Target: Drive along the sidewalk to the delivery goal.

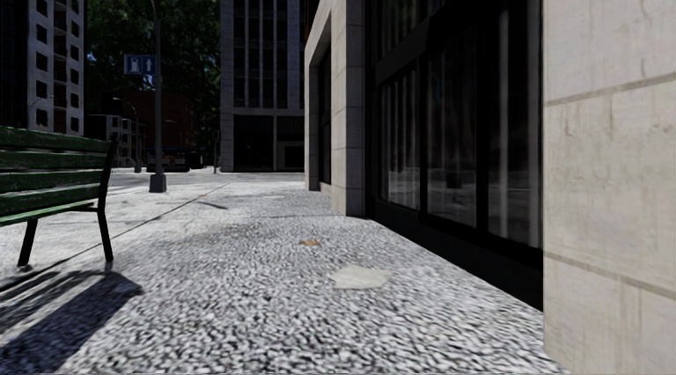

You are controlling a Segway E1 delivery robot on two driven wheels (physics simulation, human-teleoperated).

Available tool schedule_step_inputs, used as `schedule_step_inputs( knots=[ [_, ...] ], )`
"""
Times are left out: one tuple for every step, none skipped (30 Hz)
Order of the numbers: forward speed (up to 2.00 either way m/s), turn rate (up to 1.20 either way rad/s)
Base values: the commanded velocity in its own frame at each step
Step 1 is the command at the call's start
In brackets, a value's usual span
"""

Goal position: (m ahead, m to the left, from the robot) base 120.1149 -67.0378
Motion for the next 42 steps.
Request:
schedule_step_inputs(
  knots=[
    [1.04,0.83],
    [1.05,0.82],
    [1.08,0.79],
    [1.09,0.75],
    [1.11,0.72],
    [1.11,0.72],
    [1.12,0.61],
    [1.12,0.42],
    [1.12,0.28],
    [1.12,0.00],
    [1.12,0.00],
    [1.12,0.00],
    [1.14,0.00],
    [1.19,0.00],
    [1.19,0.00],
    [1.24,0.00],
    [1.27,0.00],
    [1.28,0.00],
    [1.31,0.00],
    [1.31,0.00],
    [1.98,0.00],
    [1.98,0.00],
    [1.98,0.00],
    [1.98,0.00],
    [1.96,0.00],
    [1.95,0.00],
    [1.95,0.00],
    [1.95,0.00],
    [1.95,0.00],
    [1.95,0.00],
    [1.95,0.00],
    [1.95,0.00],
    [1.95,0.00],
    [1.95,0.00],
    [1.95,0.00],
    [1.95,0.00],
    [1.95,0.00],
    [1.95,0.00],
    [1.95,0.00],
    [1.96,0.00],
    [1.97,0.00],
    [1.97,0.00]
  ],
)
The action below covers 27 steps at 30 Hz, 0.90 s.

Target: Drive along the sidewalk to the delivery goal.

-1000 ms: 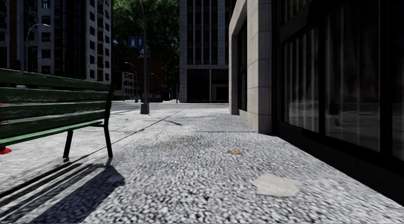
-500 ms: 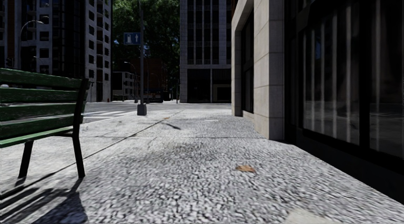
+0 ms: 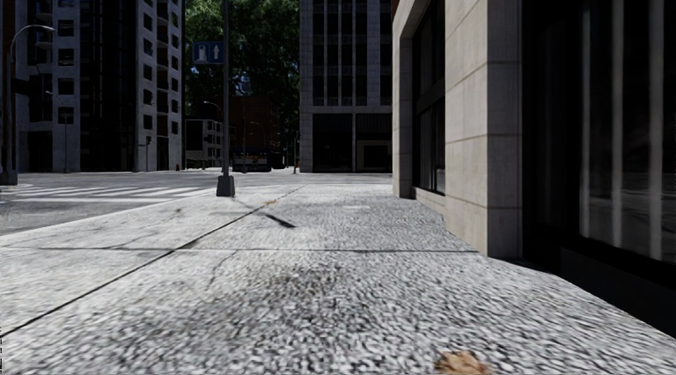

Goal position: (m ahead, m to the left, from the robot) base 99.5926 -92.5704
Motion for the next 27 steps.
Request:
schedule_step_inputs(
  knots=[
    [1.97,0.00],
    [1.97,0.00],
    [1.97,0.00],
    [1.97,0.00],
    [1.97,0.00],
    [1.97,0.00],
    [1.97,0.00],
    [1.97,0.00],
    [1.97,0.00],
    [1.97,0.00],
    [1.97,0.00],
    [1.97,0.00],
    [1.97,0.00],
    [1.97,0.00],
    [1.97,0.00],
    [1.97,0.00],
    [1.97,0.00],
    [1.97,0.00],
    [1.97,0.00],
    [1.97,0.00],
    [1.97,0.00],
    [1.97,0.00],
    [1.97,0.00],
    [1.97,0.00],
    [1.97,0.00],
    [1.97,0.00],
    [1.97,0.00]
  ],
)
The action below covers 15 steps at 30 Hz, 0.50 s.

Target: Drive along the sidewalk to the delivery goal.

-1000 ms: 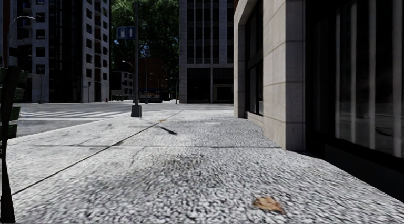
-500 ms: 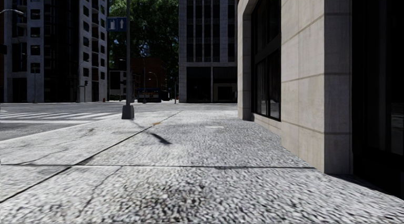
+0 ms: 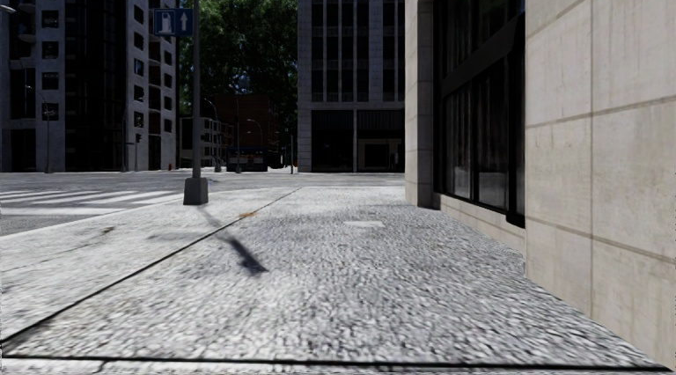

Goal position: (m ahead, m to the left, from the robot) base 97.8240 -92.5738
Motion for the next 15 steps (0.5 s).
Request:
schedule_step_inputs(
  knots=[
    [1.97,0.00],
    [1.97,0.00],
    [1.97,0.00],
    [1.98,0.00],
    [1.98,0.00],
    [1.98,0.00],
    [1.98,0.00],
    [1.98,0.00],
    [1.98,0.00],
    [1.99,0.00],
    [1.99,0.00],
    [1.99,0.00],
    [1.99,0.00],
    [2.00,0.00],
    [2.00,0.00]
  ],
)
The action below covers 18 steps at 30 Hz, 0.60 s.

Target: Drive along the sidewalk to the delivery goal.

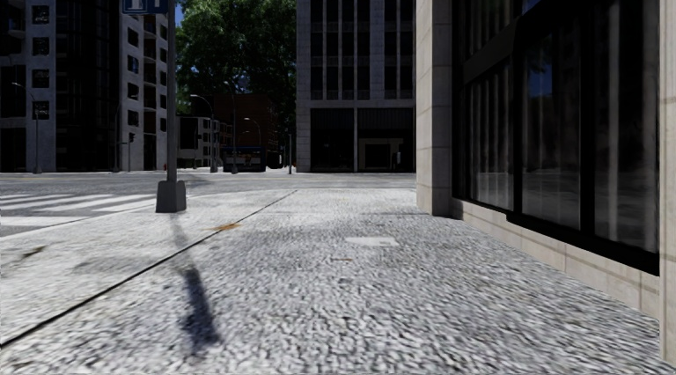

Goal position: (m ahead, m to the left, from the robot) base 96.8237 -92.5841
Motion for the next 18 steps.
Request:
schedule_step_inputs(
  knots=[
    [2.00,0.00],
    [2.00,0.00],
    [2.00,0.00],
    [2.00,0.00],
    [2.00,0.00],
    [2.00,0.00],
    [2.00,0.00],
    [2.00,0.00],
    [2.00,0.00],
    [2.00,0.00],
    [2.00,0.00],
    [2.00,0.00],
    [2.00,0.00],
    [2.00,0.00],
    [2.00,0.00],
    [2.00,0.00],
    [2.00,0.00],
    [2.00,0.00]
  ],
)
